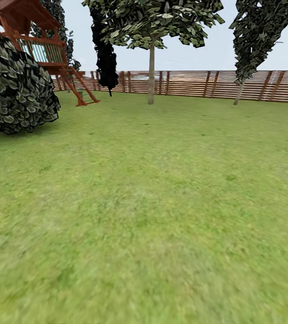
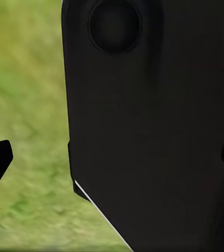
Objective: Take the three Easter eggs out of the wicker basket on the lawn in the garden, then place them on the lawn next to a single tree (choose any tree) so that all three eggs are next to the same tree and none are left in the basket.
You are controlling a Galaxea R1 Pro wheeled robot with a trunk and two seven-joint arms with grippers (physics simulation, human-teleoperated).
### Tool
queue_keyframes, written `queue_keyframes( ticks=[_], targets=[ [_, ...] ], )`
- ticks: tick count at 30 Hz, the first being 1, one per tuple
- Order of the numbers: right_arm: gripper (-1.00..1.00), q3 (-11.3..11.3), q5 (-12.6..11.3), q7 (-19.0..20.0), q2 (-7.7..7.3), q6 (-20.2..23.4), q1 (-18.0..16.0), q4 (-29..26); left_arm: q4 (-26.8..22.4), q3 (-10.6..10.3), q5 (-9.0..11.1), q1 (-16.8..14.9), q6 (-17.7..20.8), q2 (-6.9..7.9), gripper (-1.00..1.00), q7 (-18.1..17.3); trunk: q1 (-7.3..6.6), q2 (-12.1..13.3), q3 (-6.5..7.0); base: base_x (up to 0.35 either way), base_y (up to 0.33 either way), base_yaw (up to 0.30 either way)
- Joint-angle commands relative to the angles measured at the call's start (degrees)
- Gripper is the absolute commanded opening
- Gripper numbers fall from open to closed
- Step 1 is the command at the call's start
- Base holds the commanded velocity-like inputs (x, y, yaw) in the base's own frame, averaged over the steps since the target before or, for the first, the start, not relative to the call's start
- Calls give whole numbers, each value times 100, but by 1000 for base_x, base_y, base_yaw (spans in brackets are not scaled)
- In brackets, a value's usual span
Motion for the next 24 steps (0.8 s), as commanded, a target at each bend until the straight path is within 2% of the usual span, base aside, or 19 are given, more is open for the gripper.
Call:
queue_keyframes(
  ticks=[1, 13, 24],
  targets=[
    [100, 3, 12, 3, -7, -18, -4, 0, -3, 2, 5, -2, 5, 0, 100, 4, 0, -2, -5, 0, 0, 74],
    [100, -22, 8, -4, -32, -20, -8, -57, -3, 2, 4, -2, 5, -2, 100, 4, 0, -2, -5, 0, 0, 12],
    [100, 3, 23, -5, -21, -17, -8, -52, -7, -5, 5, -2, -22, 16, 100, -29, 0, -2, -5, 0, 0, 212]
  ],
)
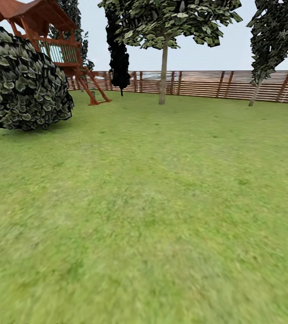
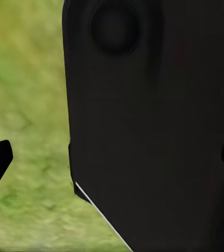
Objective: Take the three Easter eggs out of the wicker basket on the lawn in the garden, then place them on the lawn next to a single tree (choose any tree) so that all three eggs are next to the same tree and none are left in the basket.
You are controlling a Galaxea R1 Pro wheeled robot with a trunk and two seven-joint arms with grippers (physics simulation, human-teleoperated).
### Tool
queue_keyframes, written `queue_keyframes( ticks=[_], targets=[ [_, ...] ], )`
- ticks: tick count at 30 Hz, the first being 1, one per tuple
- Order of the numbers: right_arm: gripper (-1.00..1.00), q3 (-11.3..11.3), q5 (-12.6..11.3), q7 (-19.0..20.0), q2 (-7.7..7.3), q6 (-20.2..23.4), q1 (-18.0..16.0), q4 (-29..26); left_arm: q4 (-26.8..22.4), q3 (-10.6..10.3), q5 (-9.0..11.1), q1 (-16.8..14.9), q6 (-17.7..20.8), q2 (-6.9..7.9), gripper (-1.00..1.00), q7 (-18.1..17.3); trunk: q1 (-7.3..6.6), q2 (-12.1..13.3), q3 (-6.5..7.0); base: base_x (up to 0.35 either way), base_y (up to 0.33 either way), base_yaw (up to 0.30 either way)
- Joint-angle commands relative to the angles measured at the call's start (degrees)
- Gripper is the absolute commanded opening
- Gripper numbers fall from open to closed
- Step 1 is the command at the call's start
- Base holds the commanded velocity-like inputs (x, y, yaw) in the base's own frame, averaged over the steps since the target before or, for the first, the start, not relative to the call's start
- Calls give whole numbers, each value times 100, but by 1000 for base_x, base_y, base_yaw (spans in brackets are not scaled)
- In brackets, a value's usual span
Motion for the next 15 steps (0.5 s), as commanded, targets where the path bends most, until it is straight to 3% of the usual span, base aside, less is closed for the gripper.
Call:
queue_keyframes(
  ticks=[1, 5, 15],
  targets=[
    [100, 1, 11, -1, -5, -21, -3, -3, -4, 5, 1, -2, -47, -36, 100, -17, 0, -2, -5, 0, 0, 4],
    [100, 3, 11, -1, -3, -26, -3, -11, -7, -4, -8, -2, -43, -56, 100, -32, 0, -2, -5, 155, 0, 2],
    [100, -2, 10, -1, -13, -22, -3, -13, -4, 11, 1, -2, -42, -69, 100, -19, 0, -2, -5, 324, 0, 0]
  ],
)
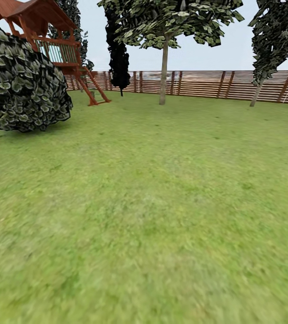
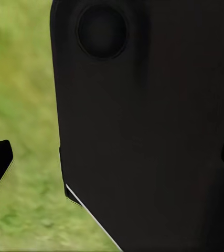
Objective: Take the three Easter eggs out of the wicker basket on the lawn in the garden, then place them on the lawn next to a single tree (choose any tree) so that all three eggs are next to the same tree and none are left in the basket.
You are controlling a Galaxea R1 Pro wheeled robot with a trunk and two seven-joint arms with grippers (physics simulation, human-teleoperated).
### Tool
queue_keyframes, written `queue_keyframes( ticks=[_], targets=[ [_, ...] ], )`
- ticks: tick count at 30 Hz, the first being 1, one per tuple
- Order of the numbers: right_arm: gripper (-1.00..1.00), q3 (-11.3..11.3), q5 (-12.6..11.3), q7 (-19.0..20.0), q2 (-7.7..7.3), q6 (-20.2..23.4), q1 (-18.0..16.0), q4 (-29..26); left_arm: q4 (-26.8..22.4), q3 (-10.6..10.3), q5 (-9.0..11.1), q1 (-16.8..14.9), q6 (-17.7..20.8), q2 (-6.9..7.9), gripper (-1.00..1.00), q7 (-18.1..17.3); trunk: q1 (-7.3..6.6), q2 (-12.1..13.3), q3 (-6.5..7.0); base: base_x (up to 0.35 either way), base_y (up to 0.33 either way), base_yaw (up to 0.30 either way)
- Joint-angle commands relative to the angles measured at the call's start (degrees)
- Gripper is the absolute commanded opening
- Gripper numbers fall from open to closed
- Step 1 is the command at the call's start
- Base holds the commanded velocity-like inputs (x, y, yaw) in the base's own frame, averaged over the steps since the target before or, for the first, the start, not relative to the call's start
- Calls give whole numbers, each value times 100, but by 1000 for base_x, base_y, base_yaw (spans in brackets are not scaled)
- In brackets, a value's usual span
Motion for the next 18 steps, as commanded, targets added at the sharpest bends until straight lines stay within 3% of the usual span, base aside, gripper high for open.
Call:
queue_keyframes(
  ticks=[1, 8, 18],
  targets=[
    [100, 2, 10, -1, -1, -18, -5, 5, -1, 5, 5, -2, -2, -1, 100, -1, 3, -2, -5, 314, 0, 0],
    [100, -4, 5, -1, -23, -15, -4, 1, 2, 10, 8, -2, -2, -1, 100, 10, 3, -2, -5, 227, 0, 0],
    [100, -2, 7, -1, -55, -15, -7, 5, -1, 3, 1, -2, -2, -5, 100, 0, 3, -2, -5, 21, 0, 0]
  ],
)
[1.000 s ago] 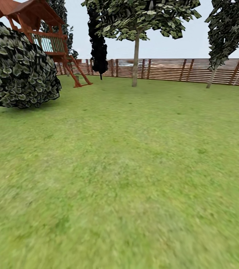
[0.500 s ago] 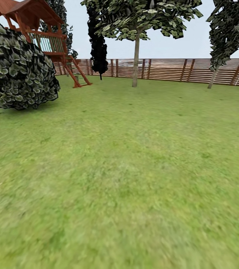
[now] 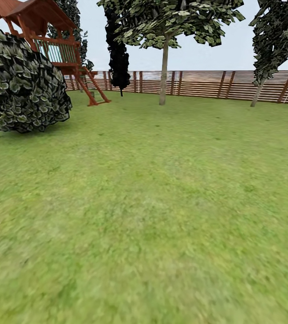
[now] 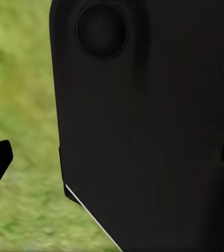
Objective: Take the three Easter eggs out of the wicker basket on the lawn in the garden, then place them on the lawn next to a single tree (choose any tree) so that all three eggs are next to the same tree and none are left in the basket.
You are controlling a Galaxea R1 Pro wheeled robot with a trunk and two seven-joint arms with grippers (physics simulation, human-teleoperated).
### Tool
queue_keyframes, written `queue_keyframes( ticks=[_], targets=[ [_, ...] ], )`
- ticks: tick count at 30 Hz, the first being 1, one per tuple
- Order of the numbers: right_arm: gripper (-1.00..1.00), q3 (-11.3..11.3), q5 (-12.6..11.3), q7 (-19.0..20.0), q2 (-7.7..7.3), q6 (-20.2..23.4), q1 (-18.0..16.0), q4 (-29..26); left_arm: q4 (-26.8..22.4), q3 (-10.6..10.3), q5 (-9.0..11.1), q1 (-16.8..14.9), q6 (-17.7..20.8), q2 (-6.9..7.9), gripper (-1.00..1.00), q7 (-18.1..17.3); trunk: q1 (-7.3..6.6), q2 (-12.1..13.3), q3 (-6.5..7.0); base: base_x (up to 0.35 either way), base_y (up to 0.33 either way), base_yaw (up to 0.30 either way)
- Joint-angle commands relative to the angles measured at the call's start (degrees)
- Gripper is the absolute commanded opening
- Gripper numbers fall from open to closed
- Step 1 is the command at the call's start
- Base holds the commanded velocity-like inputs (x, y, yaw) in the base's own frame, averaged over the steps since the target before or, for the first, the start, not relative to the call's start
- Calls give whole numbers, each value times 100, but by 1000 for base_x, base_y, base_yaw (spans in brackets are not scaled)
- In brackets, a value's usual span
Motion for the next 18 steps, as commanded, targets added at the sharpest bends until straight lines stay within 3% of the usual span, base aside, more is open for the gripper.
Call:
queue_keyframes(
  ticks=[1, 7, 18],
  targets=[
    [100, 2, 10, -1, -1, -20, -2, 5, 1, 3, 4, -2, -2, 0, 100, -1, -1, -2, -5, 1, 0, 0],
    [100, 11, 9, -8, 22, -23, 0, 19, 7, 8, 15, -2, -1, 3, 100, 12, -1, -2, -5, 108, 0, 0],
    [100, 10, 8, -10, 17, -20, -3, 33, 8, 19, 27, -2, -2, 3, 100, 60, -1, -2, -5, 309, 0, 0]
  ],
)
